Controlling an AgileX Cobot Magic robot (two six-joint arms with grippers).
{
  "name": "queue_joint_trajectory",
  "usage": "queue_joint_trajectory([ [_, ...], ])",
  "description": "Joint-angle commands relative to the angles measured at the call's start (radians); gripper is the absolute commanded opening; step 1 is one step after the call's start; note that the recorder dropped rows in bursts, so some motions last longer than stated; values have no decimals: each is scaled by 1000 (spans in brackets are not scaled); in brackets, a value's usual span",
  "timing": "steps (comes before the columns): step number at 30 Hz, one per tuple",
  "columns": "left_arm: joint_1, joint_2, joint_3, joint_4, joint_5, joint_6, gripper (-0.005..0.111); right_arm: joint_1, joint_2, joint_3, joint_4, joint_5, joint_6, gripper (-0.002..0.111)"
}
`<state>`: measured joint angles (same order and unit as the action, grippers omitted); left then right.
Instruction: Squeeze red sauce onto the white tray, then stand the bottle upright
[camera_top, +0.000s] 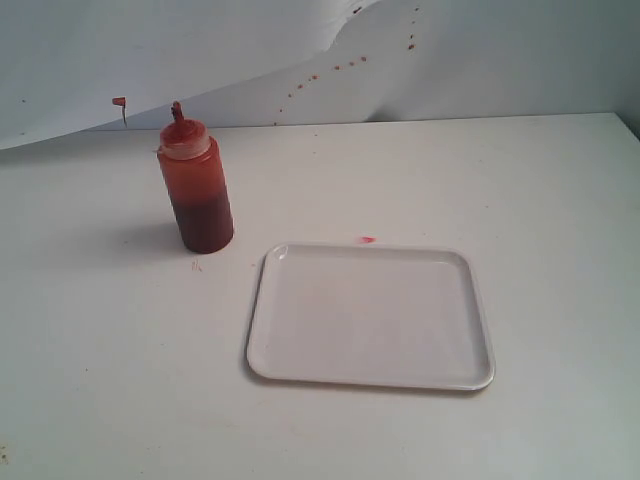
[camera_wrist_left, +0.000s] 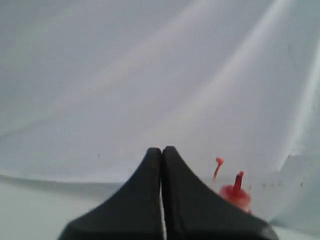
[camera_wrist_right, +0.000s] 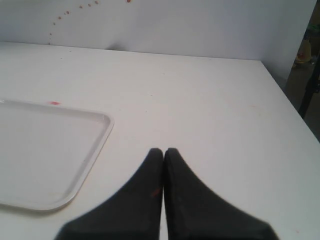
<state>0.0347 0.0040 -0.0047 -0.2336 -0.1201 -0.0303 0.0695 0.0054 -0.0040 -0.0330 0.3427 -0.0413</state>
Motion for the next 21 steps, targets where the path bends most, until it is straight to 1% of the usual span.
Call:
queue_joint_trajectory([
  [1, -5, -4, 5, -20, -130, -148, 0, 1, -5, 4, 0, -2, -6, 0],
  [7, -5, -4, 5, -20, -200, -185, 0, 1, -5, 4, 0, -2, -6, 0],
  [11, -5, -4, 5, -7, -360, -263, 0, 1, -5, 4, 0, -2, -6, 0],
  [13, -5, 38, 5, 24, -444, -293, 0, 1, -5, 4, 0, -2, -6, 0],
  [17, -5, 236, 5, 114, -635, -336, 0, 1, -5, 4, 0, -2, -6, 0],
  [18, -5, 310, 5, 125, -677, -336, 0, 1, -5, 4, 0, -2, -6, 0],
  [21, -5, 561, -47, 189, -755, -336, 0, 1, -5, 4, 0, -2, -6, 0],
])
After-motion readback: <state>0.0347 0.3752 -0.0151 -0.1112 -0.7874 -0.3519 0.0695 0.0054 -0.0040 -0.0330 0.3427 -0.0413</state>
